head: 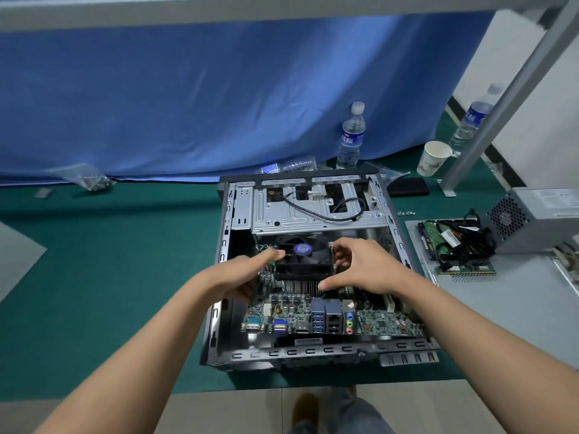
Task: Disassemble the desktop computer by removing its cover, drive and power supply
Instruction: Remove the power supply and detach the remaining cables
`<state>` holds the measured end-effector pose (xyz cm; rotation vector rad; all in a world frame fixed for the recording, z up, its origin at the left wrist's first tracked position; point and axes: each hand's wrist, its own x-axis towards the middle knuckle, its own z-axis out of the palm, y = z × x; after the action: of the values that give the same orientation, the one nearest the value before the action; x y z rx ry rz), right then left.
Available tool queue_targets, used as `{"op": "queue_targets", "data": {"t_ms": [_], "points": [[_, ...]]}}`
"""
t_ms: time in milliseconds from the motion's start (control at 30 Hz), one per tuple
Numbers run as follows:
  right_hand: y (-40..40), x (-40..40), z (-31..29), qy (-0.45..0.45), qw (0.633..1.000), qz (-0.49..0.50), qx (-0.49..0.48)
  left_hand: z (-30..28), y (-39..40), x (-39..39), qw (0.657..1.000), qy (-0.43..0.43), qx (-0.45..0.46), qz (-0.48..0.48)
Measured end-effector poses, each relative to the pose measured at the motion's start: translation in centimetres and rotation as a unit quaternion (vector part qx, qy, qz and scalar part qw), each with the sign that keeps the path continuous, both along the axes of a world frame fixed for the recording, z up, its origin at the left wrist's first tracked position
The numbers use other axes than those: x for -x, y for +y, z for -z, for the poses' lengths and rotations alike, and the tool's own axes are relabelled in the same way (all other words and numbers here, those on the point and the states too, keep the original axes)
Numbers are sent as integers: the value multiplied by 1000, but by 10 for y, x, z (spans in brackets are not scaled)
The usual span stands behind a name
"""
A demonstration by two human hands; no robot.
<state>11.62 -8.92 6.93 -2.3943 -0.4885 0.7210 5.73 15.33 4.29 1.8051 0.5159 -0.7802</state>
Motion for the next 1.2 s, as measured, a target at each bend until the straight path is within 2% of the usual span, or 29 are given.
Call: {"op": "queue_targets", "data": {"t_ms": [267, 633, 767, 967, 1067, 1200], "points": [[-4, 13, -12, -75, 996, -37, 20, -21, -4, 22, 999, -39, -35, 7], [-44, 32, -32, -97, 990, -90, -53, -57, -61, 72, 991, -64, -34, -117], [-62, 45, -35, -120, 983, -115, -75, -65, -92, 95, 980, -95, -70, -163], [-98, 53, -35, -123, 978, -114, -122, -71, -131, 106, 968, -120, -129, -178], [-126, 50, -34, -129, 978, -96, -132, -70, -155, 97, 969, -127, -144, -155], [-175, 38, -28, -110, 984, -59, -128, -65, -199, 74, 977, -123, -123, -120]]}}
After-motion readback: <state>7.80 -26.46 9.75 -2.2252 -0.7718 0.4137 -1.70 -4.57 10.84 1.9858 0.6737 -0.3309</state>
